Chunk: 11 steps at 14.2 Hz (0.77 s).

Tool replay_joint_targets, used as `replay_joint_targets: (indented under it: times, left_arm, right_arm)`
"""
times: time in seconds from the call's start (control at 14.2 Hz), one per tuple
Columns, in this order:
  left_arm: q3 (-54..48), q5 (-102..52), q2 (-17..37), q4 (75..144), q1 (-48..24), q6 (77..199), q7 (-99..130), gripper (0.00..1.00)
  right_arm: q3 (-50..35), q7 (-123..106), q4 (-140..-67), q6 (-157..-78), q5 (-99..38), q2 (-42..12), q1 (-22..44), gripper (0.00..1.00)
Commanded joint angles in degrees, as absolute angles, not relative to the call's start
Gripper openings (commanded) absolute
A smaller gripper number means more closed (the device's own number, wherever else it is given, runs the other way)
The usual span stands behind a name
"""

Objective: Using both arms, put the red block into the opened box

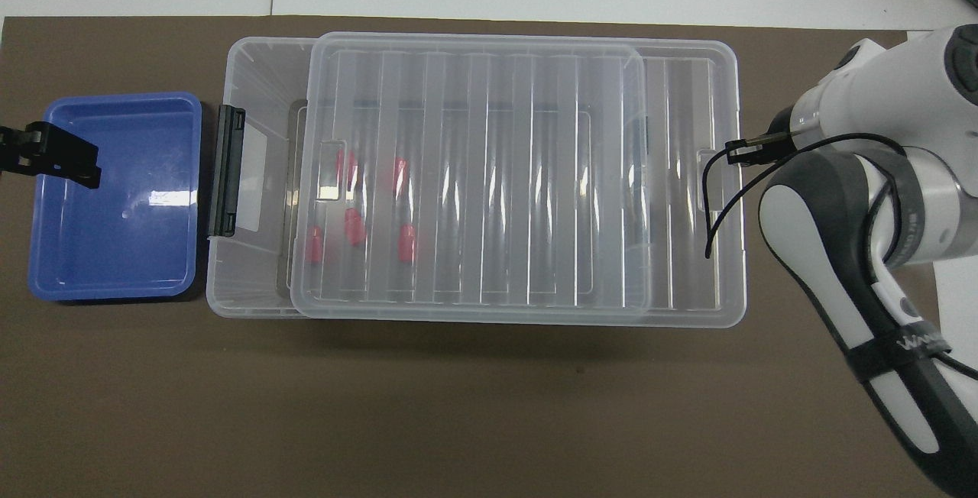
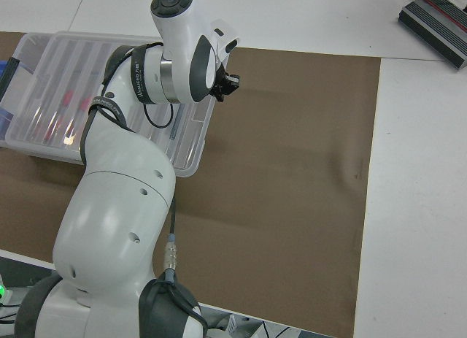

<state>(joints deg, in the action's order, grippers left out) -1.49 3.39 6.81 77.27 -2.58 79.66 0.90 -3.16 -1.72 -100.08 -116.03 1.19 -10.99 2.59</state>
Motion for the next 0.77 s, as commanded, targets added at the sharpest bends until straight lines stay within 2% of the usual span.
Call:
replay_joint_targets:
  times: [0.0, 0.7]
  left_arm:
    - [-1.2, 3.7, 1.7, 85.8, -2.6, 85.8, 0.1, 1.0]
    - [-1.2, 3.7, 1.3, 87.0, -2.4, 86.6, 0.4, 1.0]
  right_arm:
    - [-3.7, -4.0, -99.9, -114.7, 0.4, -10.5, 4.0, 0.0]
    - [-3.8, -3.4, -99.9, -115.3, 0.4, -10.3, 9.3, 0.0]
